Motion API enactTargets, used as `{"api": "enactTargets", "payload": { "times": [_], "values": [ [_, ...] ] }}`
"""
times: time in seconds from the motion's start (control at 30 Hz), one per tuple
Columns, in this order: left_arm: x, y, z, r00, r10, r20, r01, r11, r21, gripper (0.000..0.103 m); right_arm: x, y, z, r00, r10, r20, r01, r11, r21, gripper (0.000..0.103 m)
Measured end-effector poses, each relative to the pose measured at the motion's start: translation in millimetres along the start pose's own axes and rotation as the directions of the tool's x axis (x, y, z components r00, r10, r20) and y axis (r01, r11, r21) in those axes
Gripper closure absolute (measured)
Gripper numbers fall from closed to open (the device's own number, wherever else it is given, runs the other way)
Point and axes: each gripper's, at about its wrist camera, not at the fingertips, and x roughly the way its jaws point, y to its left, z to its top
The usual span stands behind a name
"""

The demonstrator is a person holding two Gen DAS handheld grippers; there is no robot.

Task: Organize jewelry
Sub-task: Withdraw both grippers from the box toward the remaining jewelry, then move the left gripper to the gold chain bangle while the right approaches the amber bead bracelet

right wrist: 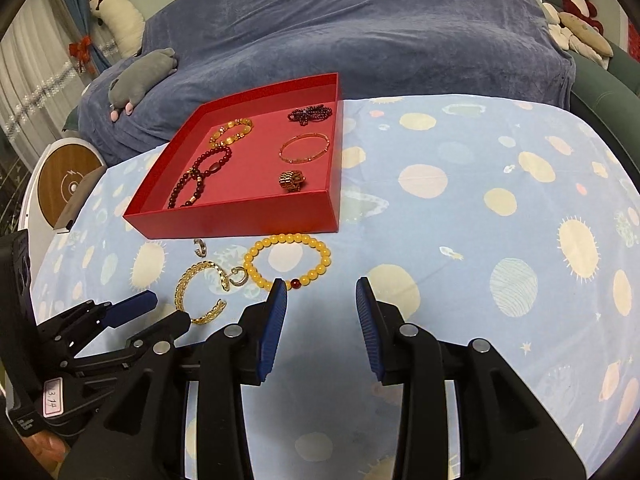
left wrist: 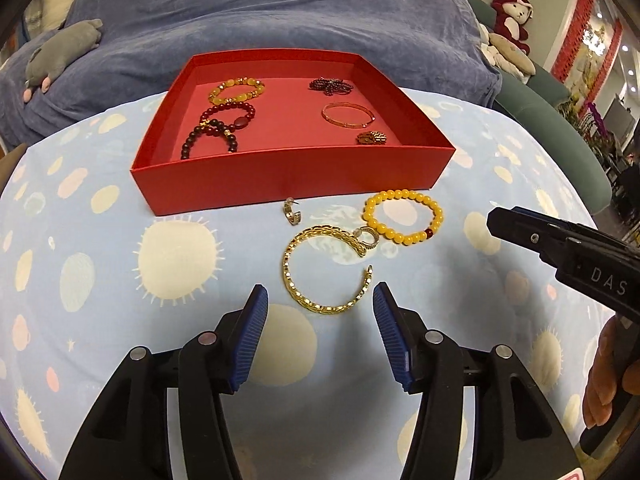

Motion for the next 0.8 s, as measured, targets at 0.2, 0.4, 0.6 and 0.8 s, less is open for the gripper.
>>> {"api": "enactTargets", "payload": {
  "times": [0.2,0.4,0.6,0.8],
  "values": [
    [19,-12,-1,1.0,0.019,-0.006,-0.019,0.999,0.036,0.049,12,3,-2,1.0,0.002,-0.029,-0.002,1.0,-0.008,0.069],
    [23,-12,2,0.999,0.038,0.019,-0.04,0.997,0.065,0.057,21,7,-3,0.999,-0.005,-0.044,0.004,1.0,-0.02,0.069],
    [21,-6,6,0.999,0.031,0.018,-0.032,0.999,0.044,0.059,29,9,4,0.999,-0.018,-0.039,0.017,1.0,-0.026,0.069],
    [9,3,8,0.999,0.029,0.032,-0.029,0.999,0.016,0.06,39,8,14,0.999,-0.037,-0.032,0.036,0.999,-0.02,0.069]
  ]
}}
